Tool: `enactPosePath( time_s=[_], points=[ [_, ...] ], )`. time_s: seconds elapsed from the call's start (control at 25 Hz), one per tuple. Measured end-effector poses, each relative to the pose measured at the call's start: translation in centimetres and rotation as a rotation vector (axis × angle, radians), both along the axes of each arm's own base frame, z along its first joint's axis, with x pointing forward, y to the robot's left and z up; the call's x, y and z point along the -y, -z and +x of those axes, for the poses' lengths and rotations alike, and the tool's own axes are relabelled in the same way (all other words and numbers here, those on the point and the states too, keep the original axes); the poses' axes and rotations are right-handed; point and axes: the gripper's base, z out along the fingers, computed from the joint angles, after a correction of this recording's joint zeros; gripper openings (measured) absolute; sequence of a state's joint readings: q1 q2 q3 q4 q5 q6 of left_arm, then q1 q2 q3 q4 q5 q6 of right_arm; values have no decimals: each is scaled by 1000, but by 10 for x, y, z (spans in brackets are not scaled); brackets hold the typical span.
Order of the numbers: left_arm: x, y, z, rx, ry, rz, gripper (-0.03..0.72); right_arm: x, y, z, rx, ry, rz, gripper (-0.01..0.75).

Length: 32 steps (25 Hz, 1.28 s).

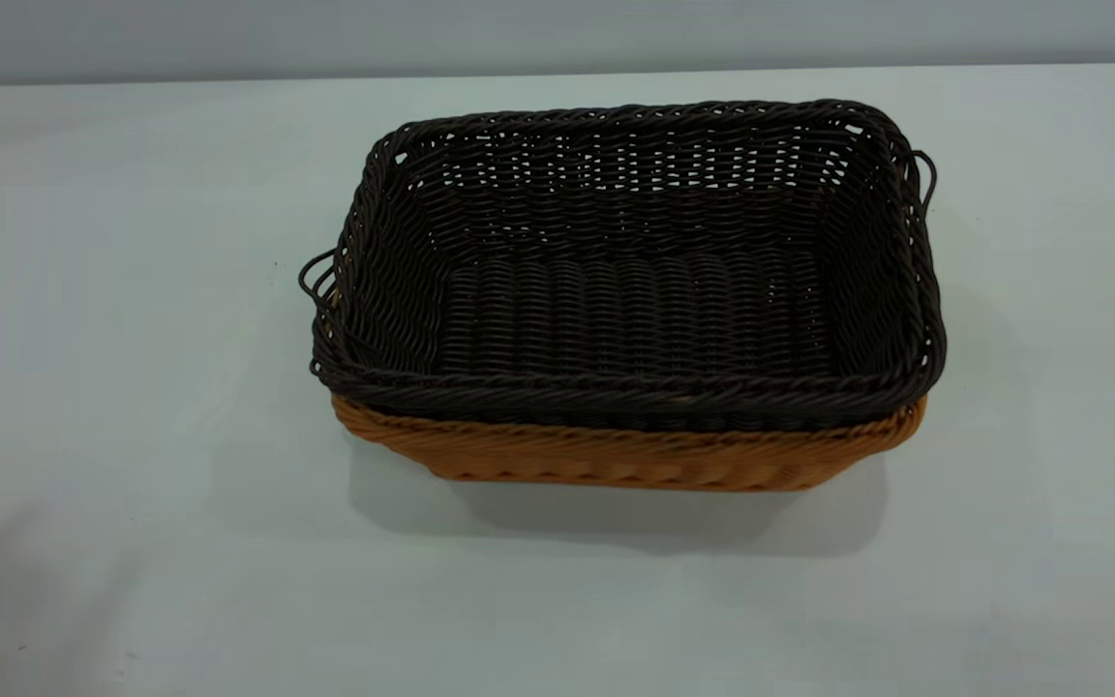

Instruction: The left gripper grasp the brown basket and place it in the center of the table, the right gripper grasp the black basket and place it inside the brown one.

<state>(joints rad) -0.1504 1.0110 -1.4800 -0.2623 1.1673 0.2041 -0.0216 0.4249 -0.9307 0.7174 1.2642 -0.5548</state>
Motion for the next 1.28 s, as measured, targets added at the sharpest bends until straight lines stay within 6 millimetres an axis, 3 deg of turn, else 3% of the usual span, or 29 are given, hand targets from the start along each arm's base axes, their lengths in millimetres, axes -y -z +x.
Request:
enactPosePath(
  time_s=[0.16, 0.32, 0.64, 0.92, 1.28],
  points=[
    [-8, 30, -53, 2, -7, -8, 562, 2, 39, -23, -2, 30, -13, 575],
    [-15, 66, -98, 17, -8, -10, 562, 8, 70, -33, -1, 114, -42, 575],
    [-23, 132, -149, 60, -12, -10, 562, 36, 110, -36, 9, 441, -153, 575],
    [-34, 171, -159, 74, -73, 74, 562, 39, 125, -26, -14, 446, -182, 575],
    [-36, 210, -146, -29, -110, 106, 562, 39, 127, -26, -1, 365, -200, 575]
  ],
)
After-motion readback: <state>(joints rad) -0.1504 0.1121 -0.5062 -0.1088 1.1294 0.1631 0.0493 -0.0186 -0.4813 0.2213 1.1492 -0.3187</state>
